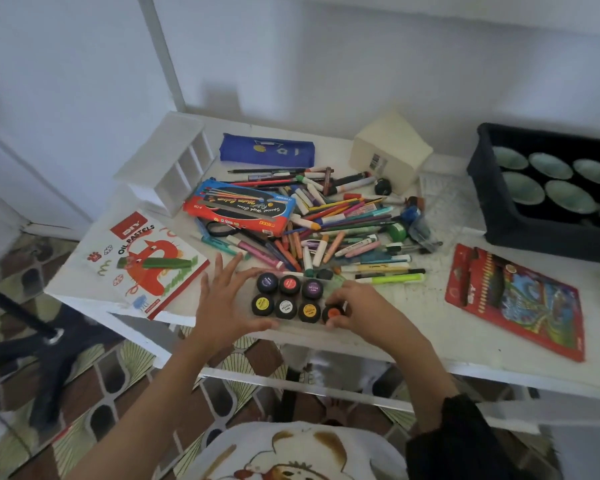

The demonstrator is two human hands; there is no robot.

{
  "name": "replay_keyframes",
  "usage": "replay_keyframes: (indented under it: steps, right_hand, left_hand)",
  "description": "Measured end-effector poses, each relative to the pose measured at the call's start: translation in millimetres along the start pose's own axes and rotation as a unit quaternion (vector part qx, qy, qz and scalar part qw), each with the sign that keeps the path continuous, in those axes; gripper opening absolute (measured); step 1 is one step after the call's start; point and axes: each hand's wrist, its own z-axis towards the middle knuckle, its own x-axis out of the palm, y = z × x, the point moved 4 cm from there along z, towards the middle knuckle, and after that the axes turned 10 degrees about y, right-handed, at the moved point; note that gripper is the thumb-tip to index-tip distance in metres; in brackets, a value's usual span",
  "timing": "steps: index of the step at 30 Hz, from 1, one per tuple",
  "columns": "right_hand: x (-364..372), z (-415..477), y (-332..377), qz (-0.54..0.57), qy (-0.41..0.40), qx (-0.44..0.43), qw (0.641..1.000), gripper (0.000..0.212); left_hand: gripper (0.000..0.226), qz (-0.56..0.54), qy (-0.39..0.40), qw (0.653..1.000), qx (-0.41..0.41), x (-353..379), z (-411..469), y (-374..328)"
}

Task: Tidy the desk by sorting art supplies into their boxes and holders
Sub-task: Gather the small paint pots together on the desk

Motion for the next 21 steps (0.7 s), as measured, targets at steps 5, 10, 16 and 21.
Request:
replay_keyframes:
  steps: [5,10,16,21]
  right_hand:
    - [2,-1,2,-0.017,-0.003,0.018,1.000,0.035]
    - [-17,-14,-13,0.029,-0.067,0.026,0.997,0.035]
    - [-65,-19,-58,0.044,-0.208,0.042,0.976,0.020]
    - [-108,11,-93,-0.031,-0.221,0.089,0.971,0.031]
  left_hand:
    - [0.109,0.033,0.008,0.999,-0.001,1,0,0]
    - [0.108,0.043,0.014,0.999,0.003,1,0,0]
    - [0.105,0.053,0.007,0.998,0.011,2,0,-2]
    - [0.113,0.049,0.017,0.999,0.004,0,-2,-9]
